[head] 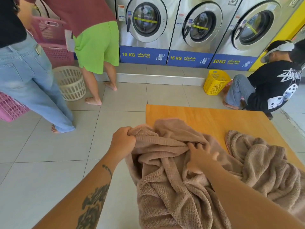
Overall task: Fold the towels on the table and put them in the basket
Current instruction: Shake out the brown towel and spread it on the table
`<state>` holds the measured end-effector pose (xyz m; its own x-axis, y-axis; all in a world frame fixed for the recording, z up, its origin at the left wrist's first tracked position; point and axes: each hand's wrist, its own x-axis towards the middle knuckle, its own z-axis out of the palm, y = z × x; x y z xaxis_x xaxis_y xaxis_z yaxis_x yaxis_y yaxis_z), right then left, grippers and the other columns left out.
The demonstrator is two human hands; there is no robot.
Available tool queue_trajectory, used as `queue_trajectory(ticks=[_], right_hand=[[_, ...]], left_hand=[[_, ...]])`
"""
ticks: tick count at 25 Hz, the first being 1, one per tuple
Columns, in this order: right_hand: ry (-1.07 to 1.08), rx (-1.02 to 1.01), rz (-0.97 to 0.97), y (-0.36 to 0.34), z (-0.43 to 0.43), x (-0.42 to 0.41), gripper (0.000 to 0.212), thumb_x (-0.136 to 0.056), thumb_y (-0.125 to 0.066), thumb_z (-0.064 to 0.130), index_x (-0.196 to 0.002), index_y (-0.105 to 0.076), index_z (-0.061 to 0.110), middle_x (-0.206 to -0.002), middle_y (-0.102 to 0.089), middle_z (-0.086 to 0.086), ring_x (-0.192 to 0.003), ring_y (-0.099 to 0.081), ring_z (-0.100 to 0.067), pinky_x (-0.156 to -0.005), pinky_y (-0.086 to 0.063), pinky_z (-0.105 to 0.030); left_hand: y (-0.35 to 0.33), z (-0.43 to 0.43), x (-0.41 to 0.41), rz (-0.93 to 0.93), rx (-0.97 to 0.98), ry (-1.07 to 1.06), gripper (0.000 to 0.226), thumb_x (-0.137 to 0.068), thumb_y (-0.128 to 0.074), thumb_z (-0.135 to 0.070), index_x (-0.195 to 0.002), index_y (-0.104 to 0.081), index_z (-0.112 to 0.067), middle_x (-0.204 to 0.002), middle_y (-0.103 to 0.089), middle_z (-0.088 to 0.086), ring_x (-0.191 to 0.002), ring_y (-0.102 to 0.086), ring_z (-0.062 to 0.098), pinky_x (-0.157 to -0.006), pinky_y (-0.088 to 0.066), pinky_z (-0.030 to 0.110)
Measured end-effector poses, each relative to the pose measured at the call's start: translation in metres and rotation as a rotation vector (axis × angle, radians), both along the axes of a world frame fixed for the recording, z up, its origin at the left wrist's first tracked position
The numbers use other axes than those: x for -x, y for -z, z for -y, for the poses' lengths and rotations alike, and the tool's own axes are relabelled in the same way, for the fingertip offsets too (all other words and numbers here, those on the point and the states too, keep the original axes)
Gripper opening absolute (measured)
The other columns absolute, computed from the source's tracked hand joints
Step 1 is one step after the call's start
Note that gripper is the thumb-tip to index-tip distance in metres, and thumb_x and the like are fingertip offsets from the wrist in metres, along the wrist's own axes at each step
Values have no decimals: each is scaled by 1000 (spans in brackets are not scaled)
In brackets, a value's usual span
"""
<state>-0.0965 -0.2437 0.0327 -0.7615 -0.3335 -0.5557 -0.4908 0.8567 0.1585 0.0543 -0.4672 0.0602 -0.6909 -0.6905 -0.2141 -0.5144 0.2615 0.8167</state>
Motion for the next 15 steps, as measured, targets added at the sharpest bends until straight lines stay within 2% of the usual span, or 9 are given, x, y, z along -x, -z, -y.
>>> queue_trajectory(ticks=[3, 5, 6, 7, 8, 10, 12, 13, 15], right_hand=[[204, -160, -46, -11, -13, 10, 88, -82, -53, 56, -154, -16, 22, -159, -24, -8, -142, -25, -40, -96, -36, -56], [273, -279, 56, -21, -12, 24, 76, -82, -53, 54, -146, -36, 18, -148, -43, -5, -129, -45, -34, -95, -41, -49], [247, -292, 125, -26, -9, 30, 65, -81, -53, 50, -136, -48, 16, -134, -54, -5, -116, -53, -31, -94, -45, -48], [189, -259, 178, -31, -4, 35, 54, -81, -53, 44, -126, -57, 15, -117, -61, -4, -102, -58, -27, -91, -49, -45], [134, -204, 191, -36, 2, 36, 42, -82, -52, 39, -115, -63, 15, -102, -63, -3, -91, -60, -24, -87, -52, -42], [84, -35, 93, -46, 16, 32, 24, -85, -50, 32, -96, -61, 14, -89, -63, -3, -81, -60, -23, -80, -54, -40], [52, 183, -11, -50, 31, 25, 27, -83, -52, 19, -109, -56, 13, -102, -63, -6, -85, -62, -25, -80, -57, -40], [58, 288, -6, -47, 37, 24, 40, -81, -51, 12, -121, -53, 14, -112, -63, -7, -88, -63, -25, -79, -58, -40], [70, 462, 69, -39, 49, 22, 56, -78, -50, 5, -133, -50, 17, -126, -59, -10, -88, -65, -23, -73, -61, -40]], left_hand=[[18, -2, -9, 136, 52, 123, 25, -75, -42, 7, -70, -55, -14, -67, -55, 5, -65, -52, 26, -55, -35, 30], [28, -10, -8, 282, -7, 287, 19, -77, -48, 0, -78, -56, -17, -77, -59, 5, -73, -57, 25, -58, -39, 31], [29, -14, -6, 375, -95, 369, 13, -80, -52, -8, -86, -56, -18, -84, -60, 4, -77, -57, 23, -61, -40, 31], [28, -17, -2, 458, -179, 423, 11, -83, -57, -19, -94, -55, -20, -91, -59, 4, -82, -57, 20, -64, -41, 31], [28, -19, 2, 501, -218, 443, 20, -86, -57, -33, -101, -54, -20, -96, -59, 2, -85, -56, 19, -66, -42, 32], [30, -20, 15, 485, -123, 370, 42, -92, -46, -54, -108, -56, -17, -96, -58, 0, -84, -56, 18, -68, -43, 33], [32, -19, 31, 431, 122, 264, 54, -93, -36, -54, -113, -59, -11, -93, -58, 1, -82, -57, 21, -74, -48, 36], [32, -19, 40, 425, 222, 247, 52, -94, -36, -50, -120, -58, -11, -103, -58, 5, -92, -58, 25, -84, -50, 41], [28, -19, 58, 403, 307, 278, 46, -98, -40, -39, -136, -48, -16, -132, -50, 8, -121, -49, 32, -102, -40, 49]])
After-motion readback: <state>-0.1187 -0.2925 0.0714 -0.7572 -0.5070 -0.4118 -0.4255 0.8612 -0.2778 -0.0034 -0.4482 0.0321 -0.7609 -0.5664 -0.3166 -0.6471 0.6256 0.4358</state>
